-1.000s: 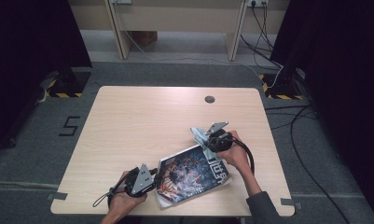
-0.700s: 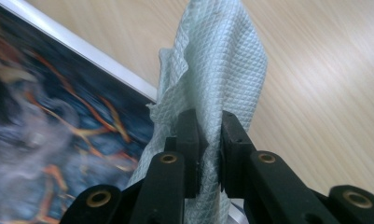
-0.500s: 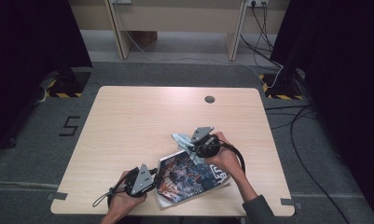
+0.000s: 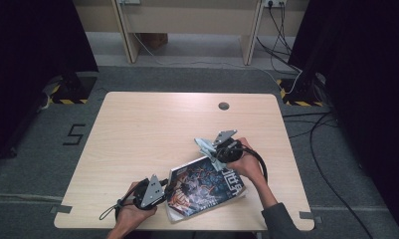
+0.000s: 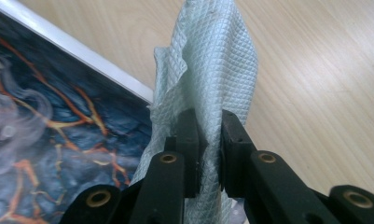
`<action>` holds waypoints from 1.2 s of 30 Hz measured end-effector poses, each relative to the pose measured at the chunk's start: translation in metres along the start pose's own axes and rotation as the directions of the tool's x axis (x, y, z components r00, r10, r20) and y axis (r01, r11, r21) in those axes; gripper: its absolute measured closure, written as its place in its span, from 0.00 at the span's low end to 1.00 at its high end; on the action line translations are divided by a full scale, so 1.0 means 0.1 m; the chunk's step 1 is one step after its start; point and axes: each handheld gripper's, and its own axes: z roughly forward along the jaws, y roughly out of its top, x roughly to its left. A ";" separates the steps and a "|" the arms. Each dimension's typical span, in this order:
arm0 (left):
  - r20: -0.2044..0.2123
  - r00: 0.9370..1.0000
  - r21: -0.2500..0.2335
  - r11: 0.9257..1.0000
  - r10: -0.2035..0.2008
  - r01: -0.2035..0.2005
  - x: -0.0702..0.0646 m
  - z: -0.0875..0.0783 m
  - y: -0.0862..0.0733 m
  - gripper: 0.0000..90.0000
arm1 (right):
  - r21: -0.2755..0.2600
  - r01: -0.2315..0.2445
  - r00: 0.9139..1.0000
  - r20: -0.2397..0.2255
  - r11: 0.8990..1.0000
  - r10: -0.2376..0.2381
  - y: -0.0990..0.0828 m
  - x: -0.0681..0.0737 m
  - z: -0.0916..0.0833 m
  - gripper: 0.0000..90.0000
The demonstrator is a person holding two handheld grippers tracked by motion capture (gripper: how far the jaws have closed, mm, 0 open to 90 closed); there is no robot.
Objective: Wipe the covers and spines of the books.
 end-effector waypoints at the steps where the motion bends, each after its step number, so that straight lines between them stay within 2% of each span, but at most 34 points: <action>1: 0.000 1.000 0.001 1.000 0.001 -0.001 0.00 0.00 0.00 0.85 | 0.015 0.010 1.000 0.010 1.000 -0.010 -0.01 -0.03 0.02 0.90; 9: 0.007 1.000 -0.004 1.000 -0.006 0.006 0.02 0.01 0.00 0.85 | 0.067 -0.056 0.998 0.035 0.996 0.054 -0.18 -0.29 0.12 0.90; 19: 0.006 1.000 -0.010 1.000 0.000 0.000 0.01 0.00 0.01 0.85 | 0.120 -0.075 0.993 0.103 0.990 0.062 -0.29 -0.39 0.18 0.91; 21: 0.007 1.000 -0.011 1.000 -0.003 0.003 0.01 0.00 0.01 0.85 | 0.120 -0.075 0.993 0.105 0.990 0.062 -0.29 -0.39 0.18 0.91; 25: 0.009 1.000 -0.007 1.000 -0.002 0.002 0.02 0.00 0.00 0.85 | 0.139 -0.037 0.994 0.111 0.990 0.022 -0.23 -0.34 0.16 0.91; 29: 0.008 1.000 -0.006 1.000 -0.005 0.005 0.02 0.00 0.00 0.85 | 0.116 -0.022 0.997 0.075 0.993 0.013 -0.14 -0.25 0.12 0.91; 32: 0.009 1.000 -0.002 1.000 -0.007 0.007 0.02 0.00 0.00 0.85 | 0.079 0.024 0.999 0.034 0.997 -0.026 -0.05 -0.15 0.08 0.91; 36: 0.004 1.000 -0.003 1.000 -0.001 0.001 0.01 0.00 0.00 0.85 | 0.081 0.055 0.998 0.035 0.995 -0.058 0.02 -0.08 0.05 0.91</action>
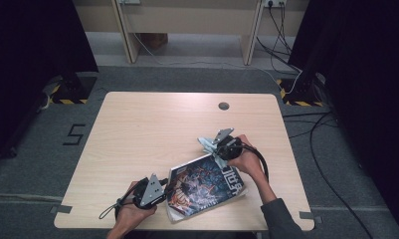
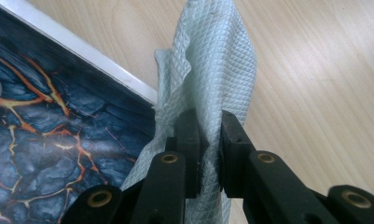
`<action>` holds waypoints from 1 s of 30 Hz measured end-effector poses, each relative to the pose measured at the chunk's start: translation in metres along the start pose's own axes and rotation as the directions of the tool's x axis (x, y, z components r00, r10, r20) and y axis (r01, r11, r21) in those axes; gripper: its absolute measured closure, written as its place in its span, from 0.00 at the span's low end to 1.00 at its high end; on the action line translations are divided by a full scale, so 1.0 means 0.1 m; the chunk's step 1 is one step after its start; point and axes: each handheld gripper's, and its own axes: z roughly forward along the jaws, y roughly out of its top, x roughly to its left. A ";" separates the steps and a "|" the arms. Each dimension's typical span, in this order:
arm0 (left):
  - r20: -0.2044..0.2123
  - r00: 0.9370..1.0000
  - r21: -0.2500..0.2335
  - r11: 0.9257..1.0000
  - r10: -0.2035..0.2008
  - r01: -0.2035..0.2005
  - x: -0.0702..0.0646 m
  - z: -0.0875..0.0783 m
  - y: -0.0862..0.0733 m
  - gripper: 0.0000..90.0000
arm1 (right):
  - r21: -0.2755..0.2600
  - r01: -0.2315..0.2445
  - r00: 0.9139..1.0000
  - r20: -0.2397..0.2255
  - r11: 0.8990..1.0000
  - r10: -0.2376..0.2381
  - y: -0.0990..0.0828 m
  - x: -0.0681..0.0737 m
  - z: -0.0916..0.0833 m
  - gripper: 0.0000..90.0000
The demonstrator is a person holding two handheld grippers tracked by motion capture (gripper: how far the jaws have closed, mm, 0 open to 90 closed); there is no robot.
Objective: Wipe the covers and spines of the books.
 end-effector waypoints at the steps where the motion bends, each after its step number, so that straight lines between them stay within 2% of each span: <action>1: -0.001 1.000 0.003 1.000 0.002 -0.002 0.00 0.00 0.00 0.85 | 0.001 -0.010 1.000 -0.008 1.000 0.010 -0.01 -0.01 0.01 0.91; 3: 0.000 1.000 -0.001 1.000 -0.003 0.003 0.00 0.00 0.00 0.85 | 0.006 -0.029 1.000 -0.008 1.000 0.029 -0.04 -0.05 0.04 0.91; 5: 0.001 1.000 0.000 1.000 0.003 -0.003 0.00 0.00 0.00 0.85 | 0.045 -0.037 0.999 0.042 0.998 0.035 -0.08 -0.10 0.08 0.91; 6: -0.002 1.000 0.001 1.000 0.005 -0.005 0.00 0.00 0.00 0.85 | 0.056 -0.047 0.998 0.051 0.997 0.045 -0.11 -0.13 0.10 0.91; 12: -0.005 1.000 -0.001 1.000 0.005 -0.005 -0.01 0.00 0.01 0.85 | 0.078 -0.135 0.989 0.071 0.988 0.130 -0.30 -0.28 0.19 0.91; 16: -0.005 1.000 -0.002 1.000 0.008 -0.008 -0.01 -0.01 0.01 0.85 | 0.086 -0.157 0.985 0.084 0.984 0.149 -0.35 -0.31 0.20 0.90; 21: -0.003 1.000 0.000 1.000 0.011 -0.011 -0.01 -0.01 0.02 0.85 | 0.082 -0.121 0.990 0.086 0.989 0.114 -0.29 -0.27 0.16 0.91; 25: -0.005 1.000 0.001 1.000 0.008 -0.008 -0.01 -0.01 0.01 0.85 | 0.061 -0.078 0.995 0.065 0.995 0.074 -0.17 -0.15 0.10 0.91; 30: -0.006 1.000 -0.001 1.000 -0.004 0.004 -0.01 0.00 0.01 0.85 | 0.009 -0.028 0.999 0.020 1.000 0.027 0.00 0.05 0.00 0.91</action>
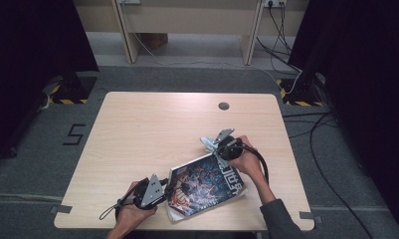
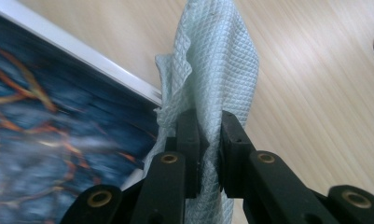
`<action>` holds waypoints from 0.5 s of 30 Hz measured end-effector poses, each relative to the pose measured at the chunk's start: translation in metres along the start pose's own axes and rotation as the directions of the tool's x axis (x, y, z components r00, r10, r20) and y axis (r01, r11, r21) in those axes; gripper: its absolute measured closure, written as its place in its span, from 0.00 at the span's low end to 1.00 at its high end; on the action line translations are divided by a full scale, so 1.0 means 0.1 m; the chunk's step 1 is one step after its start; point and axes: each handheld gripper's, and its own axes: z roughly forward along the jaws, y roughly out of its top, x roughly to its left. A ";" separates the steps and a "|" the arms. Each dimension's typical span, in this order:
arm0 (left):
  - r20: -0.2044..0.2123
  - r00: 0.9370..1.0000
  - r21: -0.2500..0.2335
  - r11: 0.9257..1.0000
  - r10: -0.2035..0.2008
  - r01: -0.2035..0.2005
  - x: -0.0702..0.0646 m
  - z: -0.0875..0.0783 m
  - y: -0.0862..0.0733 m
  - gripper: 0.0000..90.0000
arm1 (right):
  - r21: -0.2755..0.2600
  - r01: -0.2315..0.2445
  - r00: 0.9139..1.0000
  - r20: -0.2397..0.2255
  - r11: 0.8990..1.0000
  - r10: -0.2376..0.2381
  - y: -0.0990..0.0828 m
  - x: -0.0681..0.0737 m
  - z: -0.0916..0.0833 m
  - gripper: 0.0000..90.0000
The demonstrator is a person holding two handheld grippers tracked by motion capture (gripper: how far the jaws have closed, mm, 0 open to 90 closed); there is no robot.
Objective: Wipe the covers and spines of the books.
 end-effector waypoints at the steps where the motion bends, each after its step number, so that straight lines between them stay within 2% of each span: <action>1: 0.001 1.000 -0.001 1.000 -0.002 0.002 0.00 0.00 0.00 0.84 | -0.008 0.009 1.000 -0.006 1.000 -0.009 0.03 0.04 -0.02 0.91; 8: 0.000 1.000 0.003 1.000 -0.001 0.001 0.01 0.00 -0.01 0.84 | -0.076 0.073 0.996 -0.043 0.994 -0.077 0.23 0.32 -0.19 0.91; 11: -0.001 1.000 0.003 1.000 -0.004 0.004 0.02 0.00 -0.01 0.84 | -0.104 0.080 0.994 -0.063 0.991 -0.087 0.30 0.43 -0.24 0.90; 12: -0.001 1.000 0.004 1.000 -0.004 0.004 0.02 0.00 -0.01 0.84 | -0.116 0.100 0.992 -0.064 0.988 -0.108 0.32 0.45 -0.25 0.90; 15: -0.002 1.000 0.004 1.000 -0.003 0.003 0.02 0.00 -0.01 0.84 | -0.137 0.102 0.990 -0.080 0.985 -0.114 0.37 0.54 -0.30 0.90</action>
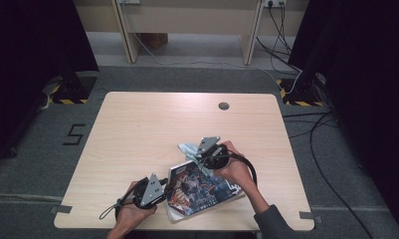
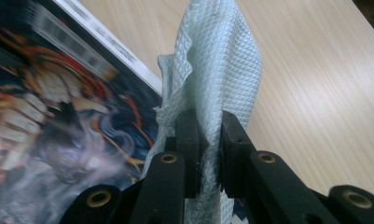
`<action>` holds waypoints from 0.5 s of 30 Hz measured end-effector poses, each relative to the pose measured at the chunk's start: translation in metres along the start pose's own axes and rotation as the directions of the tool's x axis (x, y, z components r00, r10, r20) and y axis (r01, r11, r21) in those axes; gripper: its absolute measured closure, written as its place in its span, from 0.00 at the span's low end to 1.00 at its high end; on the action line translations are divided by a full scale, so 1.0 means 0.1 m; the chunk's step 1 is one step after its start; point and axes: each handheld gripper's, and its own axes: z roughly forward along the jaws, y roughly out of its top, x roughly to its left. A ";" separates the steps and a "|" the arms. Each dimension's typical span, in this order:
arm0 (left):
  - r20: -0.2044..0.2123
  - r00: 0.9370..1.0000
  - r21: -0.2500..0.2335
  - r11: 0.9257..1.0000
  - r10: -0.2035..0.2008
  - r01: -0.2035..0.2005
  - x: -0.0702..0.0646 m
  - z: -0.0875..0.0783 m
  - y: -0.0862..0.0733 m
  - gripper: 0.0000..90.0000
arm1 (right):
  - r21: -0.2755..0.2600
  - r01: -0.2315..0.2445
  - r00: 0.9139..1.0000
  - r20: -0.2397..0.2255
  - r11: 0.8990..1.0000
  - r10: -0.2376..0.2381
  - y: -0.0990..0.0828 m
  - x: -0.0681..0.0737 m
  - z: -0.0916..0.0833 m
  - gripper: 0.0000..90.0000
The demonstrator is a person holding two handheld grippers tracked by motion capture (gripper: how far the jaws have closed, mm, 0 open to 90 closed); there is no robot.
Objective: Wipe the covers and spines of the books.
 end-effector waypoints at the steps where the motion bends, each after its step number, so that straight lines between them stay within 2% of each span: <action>1: 0.000 1.000 0.000 1.000 -0.001 0.001 0.00 0.00 0.00 0.84 | -0.009 0.013 1.000 -0.006 1.000 -0.013 0.02 0.02 -0.01 0.90; 5: -0.001 1.000 0.000 1.000 0.000 0.000 0.00 0.00 0.00 0.84 | -0.040 0.046 0.998 -0.028 0.998 -0.047 0.12 0.12 -0.04 0.90; 7: -0.002 1.000 0.000 1.000 0.004 -0.004 0.00 0.00 0.00 0.84 | -0.047 0.027 0.999 -0.031 0.999 -0.028 0.16 0.18 -0.07 0.90; 8: -0.001 1.000 0.000 1.000 0.005 -0.005 0.00 0.00 0.00 0.84 | -0.059 0.049 0.998 -0.038 0.997 -0.051 0.18 0.19 -0.07 0.90; 9: -0.001 1.000 -0.001 1.000 0.004 -0.004 0.00 0.00 0.00 0.84 | -0.063 0.036 0.998 -0.043 0.997 -0.039 0.20 0.22 -0.09 0.90; 10: -0.001 1.000 -0.001 1.000 0.005 -0.005 0.00 0.00 0.00 0.84 | -0.075 0.056 0.997 -0.046 0.996 -0.059 0.22 0.23 -0.09 0.90; 14: 0.000 1.000 -0.004 1.000 0.007 -0.007 -0.01 0.00 0.01 0.84 | -0.102 0.073 0.994 -0.073 0.992 -0.080 0.31 0.34 -0.13 0.89; 15: -0.001 1.000 -0.004 1.000 0.008 -0.008 -0.01 0.00 0.01 0.84 | -0.103 0.062 0.995 -0.073 0.993 -0.070 0.33 0.38 -0.15 0.89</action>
